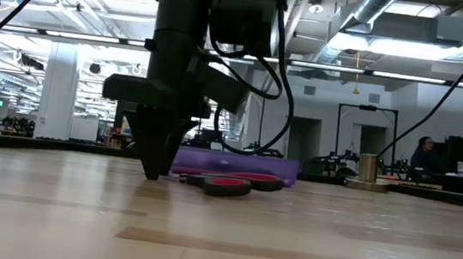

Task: Pick & place school supplies into a supply box
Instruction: Put the red black scissors into the purple supply box

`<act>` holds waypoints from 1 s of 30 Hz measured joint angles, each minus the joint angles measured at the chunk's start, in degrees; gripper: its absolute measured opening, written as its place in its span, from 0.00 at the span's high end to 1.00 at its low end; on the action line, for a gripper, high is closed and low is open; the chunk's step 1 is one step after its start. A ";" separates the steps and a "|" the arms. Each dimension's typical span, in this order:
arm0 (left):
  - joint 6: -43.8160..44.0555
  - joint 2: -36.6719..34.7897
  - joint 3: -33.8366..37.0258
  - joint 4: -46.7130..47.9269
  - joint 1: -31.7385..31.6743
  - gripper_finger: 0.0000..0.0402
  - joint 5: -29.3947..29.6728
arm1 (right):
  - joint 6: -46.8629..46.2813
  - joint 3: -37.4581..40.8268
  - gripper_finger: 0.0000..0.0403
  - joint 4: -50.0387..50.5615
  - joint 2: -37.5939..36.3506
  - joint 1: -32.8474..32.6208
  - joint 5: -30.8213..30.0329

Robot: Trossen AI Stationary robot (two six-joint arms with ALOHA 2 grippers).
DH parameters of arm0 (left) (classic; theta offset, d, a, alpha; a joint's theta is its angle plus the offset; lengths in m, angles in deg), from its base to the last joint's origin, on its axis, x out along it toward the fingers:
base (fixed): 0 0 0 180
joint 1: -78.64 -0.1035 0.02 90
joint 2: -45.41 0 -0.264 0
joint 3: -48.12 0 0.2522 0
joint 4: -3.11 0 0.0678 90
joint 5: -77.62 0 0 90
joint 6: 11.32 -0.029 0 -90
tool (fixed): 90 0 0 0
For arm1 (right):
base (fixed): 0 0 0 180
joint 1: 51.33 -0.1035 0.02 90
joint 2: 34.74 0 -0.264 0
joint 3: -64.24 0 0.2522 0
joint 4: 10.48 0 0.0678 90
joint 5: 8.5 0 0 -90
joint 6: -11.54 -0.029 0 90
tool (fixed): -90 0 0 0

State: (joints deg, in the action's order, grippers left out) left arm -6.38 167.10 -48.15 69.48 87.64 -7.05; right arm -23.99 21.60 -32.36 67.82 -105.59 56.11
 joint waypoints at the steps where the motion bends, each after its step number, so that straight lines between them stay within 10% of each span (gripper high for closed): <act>1: -0.63 0.00 0.05 -0.09 0.53 0.70 0.41 | 0.01 0.00 1.00 0.00 0.00 0.00 0.00; 6: -0.82 0.25 -0.30 0.05 3.66 0.97 4.69 | 0.17 0.00 1.00 0.00 0.00 0.00 -0.04; 30: -1.35 1.60 -12.83 3.14 11.62 1.00 10.31 | -0.04 0.00 1.00 -0.84 0.00 0.00 -0.04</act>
State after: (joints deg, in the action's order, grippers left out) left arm -7.73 168.69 -60.98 72.62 99.26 3.26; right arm -24.03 21.60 -33.20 67.82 -105.59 56.07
